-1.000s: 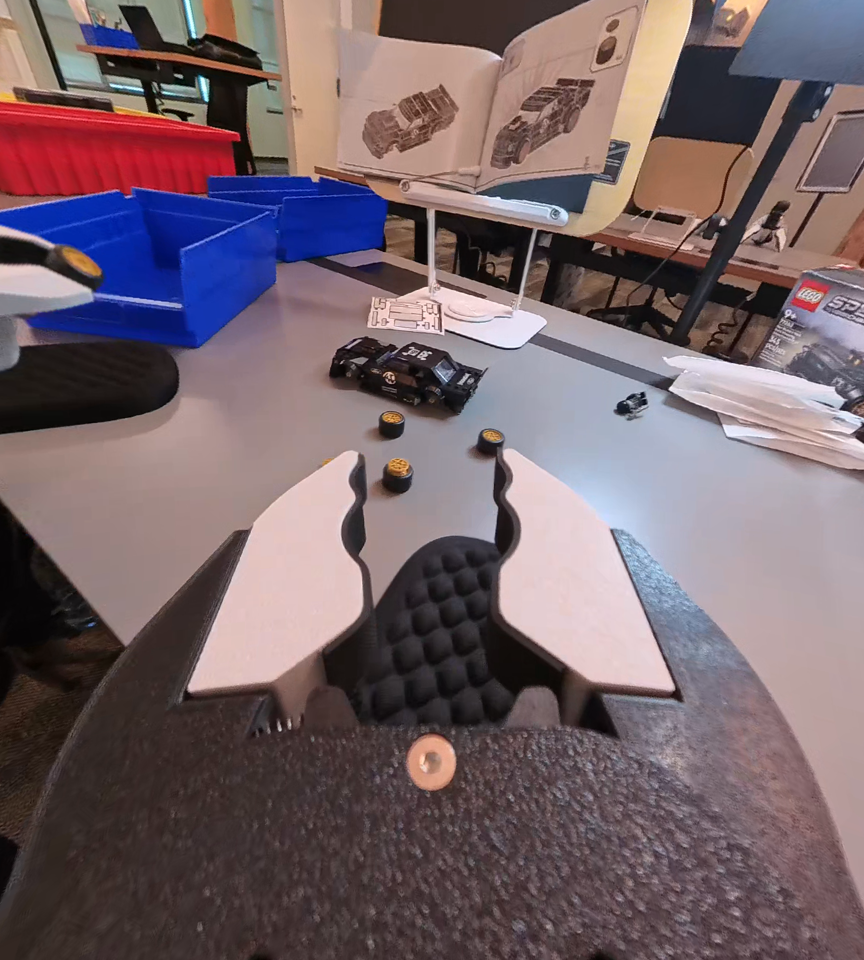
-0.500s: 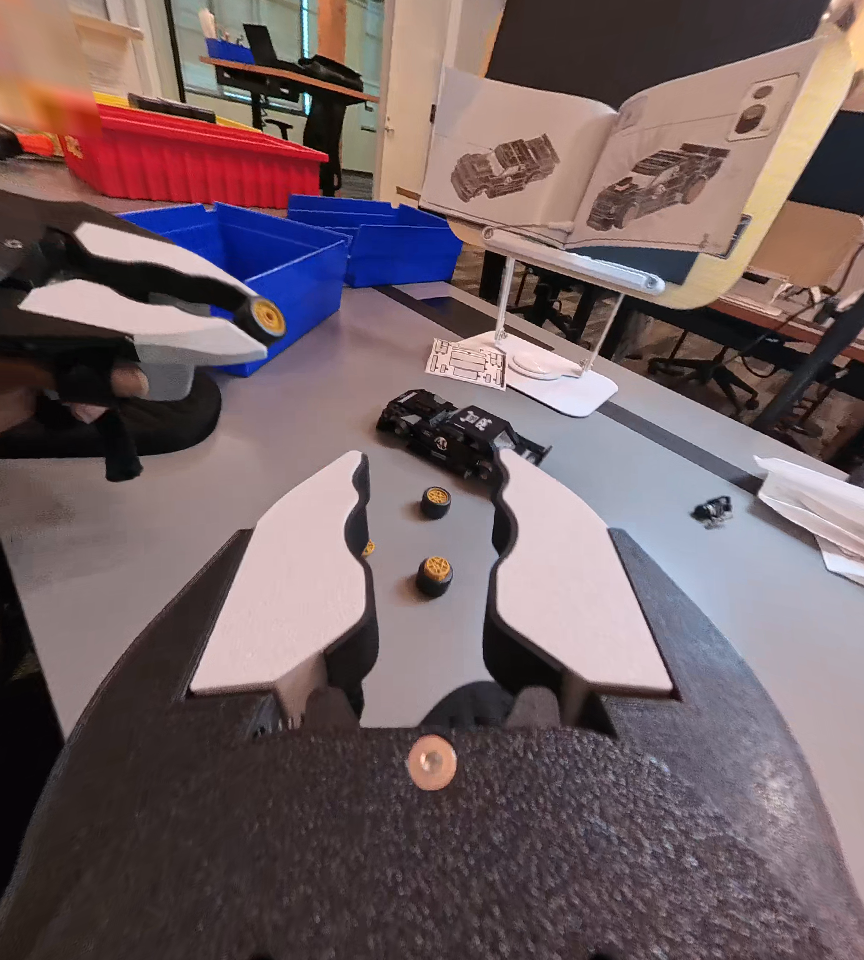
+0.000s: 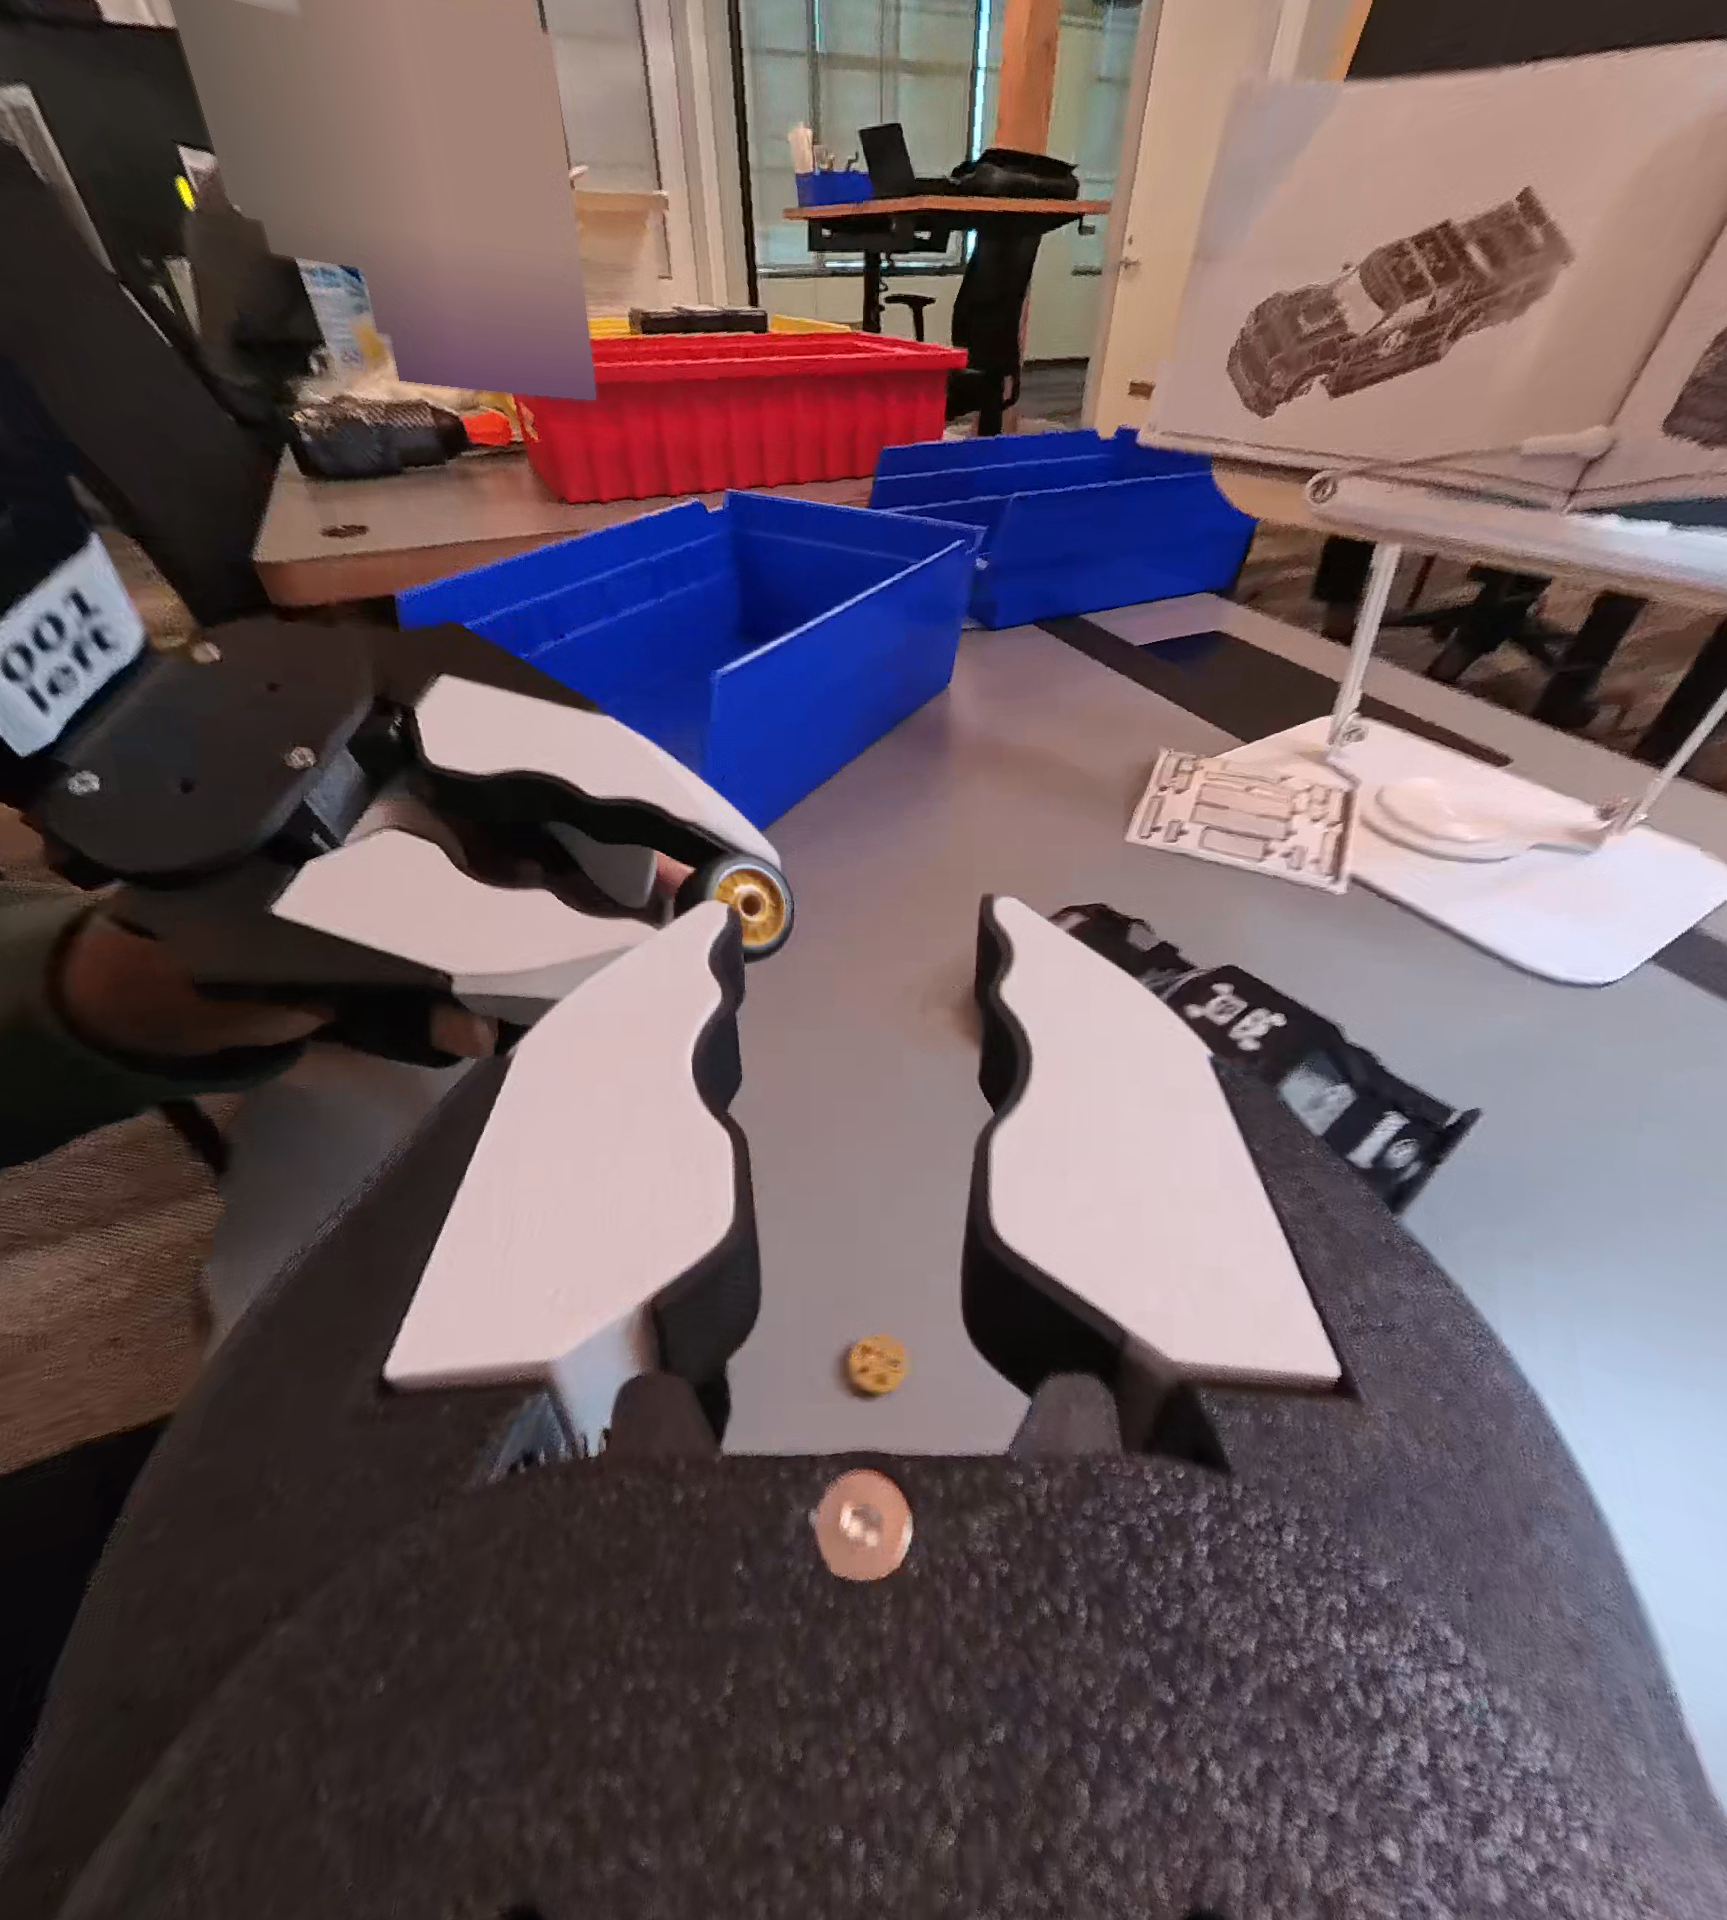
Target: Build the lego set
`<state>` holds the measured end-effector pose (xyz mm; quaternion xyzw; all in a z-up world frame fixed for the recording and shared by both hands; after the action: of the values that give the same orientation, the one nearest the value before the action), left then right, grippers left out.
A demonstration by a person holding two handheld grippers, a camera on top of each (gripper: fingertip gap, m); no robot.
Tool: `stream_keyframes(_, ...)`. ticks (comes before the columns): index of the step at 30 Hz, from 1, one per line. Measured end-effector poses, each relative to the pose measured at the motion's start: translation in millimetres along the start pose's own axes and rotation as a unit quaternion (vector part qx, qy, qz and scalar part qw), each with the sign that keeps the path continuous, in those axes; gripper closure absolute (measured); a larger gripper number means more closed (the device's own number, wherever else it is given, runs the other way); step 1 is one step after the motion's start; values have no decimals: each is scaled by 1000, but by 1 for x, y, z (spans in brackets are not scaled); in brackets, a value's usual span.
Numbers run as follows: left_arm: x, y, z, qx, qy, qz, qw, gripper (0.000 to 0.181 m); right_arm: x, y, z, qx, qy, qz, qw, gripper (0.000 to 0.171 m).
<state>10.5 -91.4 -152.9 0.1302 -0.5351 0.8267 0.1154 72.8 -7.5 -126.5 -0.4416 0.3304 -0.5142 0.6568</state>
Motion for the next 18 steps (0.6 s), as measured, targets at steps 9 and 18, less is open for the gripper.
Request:
stream_keyframes(9, -50, -19, 19, 52, 10, -31, 998, 156, 36, 15, 43, 47, -38, -69, 996, 134)
stream_keyframes(18, -69, -20, 2, 97, -5, -70, 993, 156, 31, 30, 57, 64, 7, -35, 997, 142)
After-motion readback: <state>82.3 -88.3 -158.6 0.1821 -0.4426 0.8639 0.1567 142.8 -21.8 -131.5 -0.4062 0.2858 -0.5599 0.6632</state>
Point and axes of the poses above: each gripper's, where its closed fingertips meet, z back along the fingers, y out of its underside, x = y × z across the jaws, the point moved 5 cm from there along z, back along the fingers, and after that the axes turned 15 degrees about x, right-handed, at the moved point
